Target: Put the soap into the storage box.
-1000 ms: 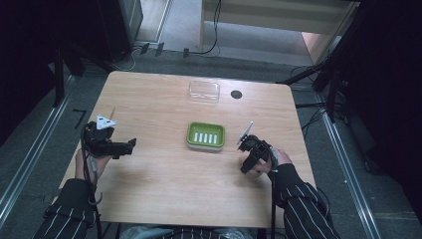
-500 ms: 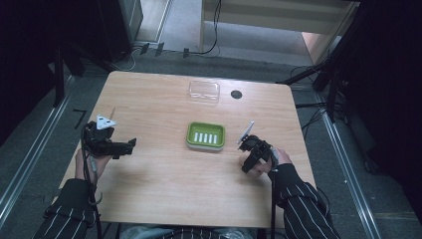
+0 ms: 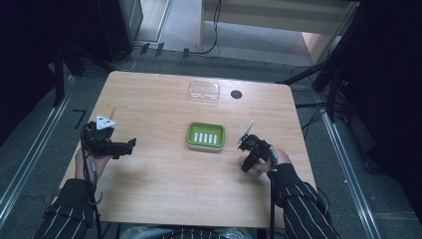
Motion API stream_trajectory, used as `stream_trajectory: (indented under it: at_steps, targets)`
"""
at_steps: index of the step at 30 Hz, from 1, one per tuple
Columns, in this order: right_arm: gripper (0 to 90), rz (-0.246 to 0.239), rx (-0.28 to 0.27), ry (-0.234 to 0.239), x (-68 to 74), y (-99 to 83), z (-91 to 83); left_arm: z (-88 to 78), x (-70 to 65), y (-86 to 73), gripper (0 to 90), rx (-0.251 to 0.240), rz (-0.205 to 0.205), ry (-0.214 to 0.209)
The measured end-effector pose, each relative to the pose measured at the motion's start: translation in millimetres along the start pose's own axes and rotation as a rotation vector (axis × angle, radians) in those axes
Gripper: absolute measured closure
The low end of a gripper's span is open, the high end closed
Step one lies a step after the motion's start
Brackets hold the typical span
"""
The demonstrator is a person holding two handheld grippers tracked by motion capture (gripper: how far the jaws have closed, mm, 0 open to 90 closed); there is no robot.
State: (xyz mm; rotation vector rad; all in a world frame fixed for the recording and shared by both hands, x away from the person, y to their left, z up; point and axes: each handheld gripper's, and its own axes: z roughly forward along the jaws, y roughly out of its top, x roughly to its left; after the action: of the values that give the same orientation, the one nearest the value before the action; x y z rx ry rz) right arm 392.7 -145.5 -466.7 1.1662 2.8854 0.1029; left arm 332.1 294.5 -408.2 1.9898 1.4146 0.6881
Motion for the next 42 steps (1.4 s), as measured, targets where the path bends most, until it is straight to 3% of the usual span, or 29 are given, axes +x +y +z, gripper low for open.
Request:
stream_trajectory:
  at_steps: [4,30,42]
  targets:
    - [33.0,0.002,-0.011,-0.017,0.6,-0.5,0.2,0.0,0.1,0.0,0.0,-0.001,0.001,-0.001]
    - [33.2,-0.002,-0.058,-0.022,-7.2,-5.5,-23.5,-0.8,1.0,-0.6,0.0,0.004,-0.002,-0.001]
    - [33.2,-0.037,-0.085,-0.041,-7.2,0.0,-33.6,-1.6,1.6,-1.5,0.0,0.002,-0.004,0.003]
